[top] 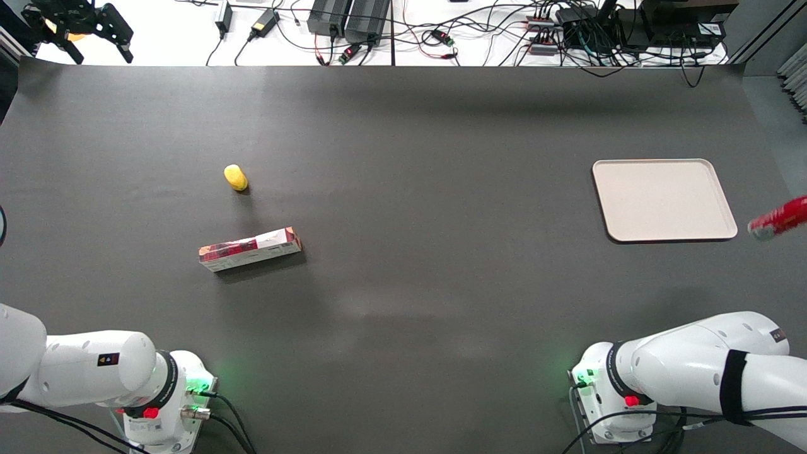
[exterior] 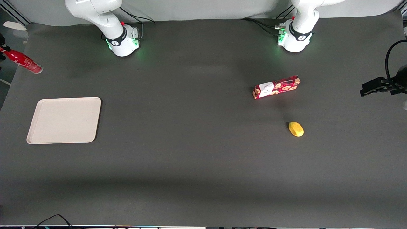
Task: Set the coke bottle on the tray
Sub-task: 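Carry the held bottle with the right gripper over the white tray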
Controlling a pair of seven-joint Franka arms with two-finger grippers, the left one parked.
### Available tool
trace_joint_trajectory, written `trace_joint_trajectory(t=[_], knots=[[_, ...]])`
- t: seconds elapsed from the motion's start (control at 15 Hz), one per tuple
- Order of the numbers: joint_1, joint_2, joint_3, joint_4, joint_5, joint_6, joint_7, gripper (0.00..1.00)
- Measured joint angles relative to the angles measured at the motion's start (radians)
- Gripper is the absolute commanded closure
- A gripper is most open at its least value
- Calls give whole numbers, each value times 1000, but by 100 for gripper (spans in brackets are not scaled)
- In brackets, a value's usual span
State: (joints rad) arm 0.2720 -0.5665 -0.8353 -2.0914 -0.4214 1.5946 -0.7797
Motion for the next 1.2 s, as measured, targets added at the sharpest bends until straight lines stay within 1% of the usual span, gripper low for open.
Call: trace_joint_trajectory(t=[0.13,0.2,0.33,0.47,0.6,0.8,0.87,1.0,1.2], knots=[[4,36,101,76,23,-30,7,100],[5,68,138,120,37,-44,7,100],[7,164,178,222,68,-55,5,100],[7,287,179,320,96,-55,-24,100],[-10,432,173,409,139,-46,-58,100],[-86,658,167,485,238,42,-109,100],[-114,720,159,487,271,81,-122,100],[-159,808,147,475,306,155,-145,100],[-202,866,142,405,368,287,-169,100]])
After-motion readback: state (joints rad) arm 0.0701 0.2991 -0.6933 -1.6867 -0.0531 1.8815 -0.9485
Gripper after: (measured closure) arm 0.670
